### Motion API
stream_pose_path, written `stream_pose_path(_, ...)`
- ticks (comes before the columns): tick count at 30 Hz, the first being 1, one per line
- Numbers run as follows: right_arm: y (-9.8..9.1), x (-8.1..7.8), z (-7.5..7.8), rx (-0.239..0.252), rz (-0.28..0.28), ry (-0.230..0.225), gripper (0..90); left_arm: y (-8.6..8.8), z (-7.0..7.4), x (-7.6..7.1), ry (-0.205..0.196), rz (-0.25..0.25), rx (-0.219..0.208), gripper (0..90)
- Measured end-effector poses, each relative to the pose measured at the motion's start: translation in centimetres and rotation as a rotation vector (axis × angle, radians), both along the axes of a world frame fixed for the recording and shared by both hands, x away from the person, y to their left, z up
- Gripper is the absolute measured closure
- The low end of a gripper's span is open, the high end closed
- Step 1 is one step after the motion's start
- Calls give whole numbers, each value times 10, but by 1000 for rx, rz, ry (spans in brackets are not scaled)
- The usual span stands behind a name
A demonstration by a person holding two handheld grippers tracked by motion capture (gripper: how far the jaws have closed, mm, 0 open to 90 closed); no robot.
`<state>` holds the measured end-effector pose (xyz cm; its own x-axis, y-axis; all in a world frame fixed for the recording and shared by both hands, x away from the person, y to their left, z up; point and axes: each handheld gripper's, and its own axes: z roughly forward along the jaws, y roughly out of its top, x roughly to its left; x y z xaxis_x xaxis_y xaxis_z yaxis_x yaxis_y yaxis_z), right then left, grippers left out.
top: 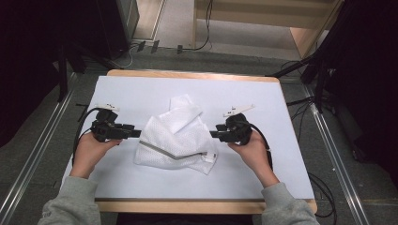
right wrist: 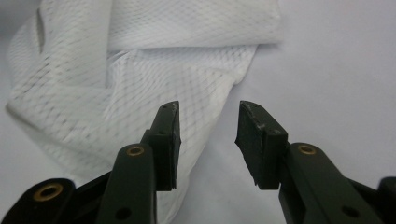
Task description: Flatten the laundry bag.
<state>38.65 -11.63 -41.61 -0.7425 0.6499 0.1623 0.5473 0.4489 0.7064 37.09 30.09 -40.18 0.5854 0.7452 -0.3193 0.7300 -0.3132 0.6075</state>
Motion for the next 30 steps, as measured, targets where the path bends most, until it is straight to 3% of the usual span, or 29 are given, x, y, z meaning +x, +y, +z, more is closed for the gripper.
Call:
stream_pose_path(12,17,48,-14,-27,-57,23,622,-21,-4,27,-4,-30,-3,487)
stream_pose_path(18,26,59,-27,-23,-69,34,624,-31,-11,30,-3,-43,21,493)
stream_pose_path(21,32,63,-32,-5,-67,37,623,-34,-16,29,12,-19,12,507)
stream_pose_path(25,42,69,-40,-24,-57,36,616,-37,-19,26,5,-30,1,625)
stream_pose_path(30,52,74,-49,-31,-44,40,610,-41,-24,23,28,-45,11,767)
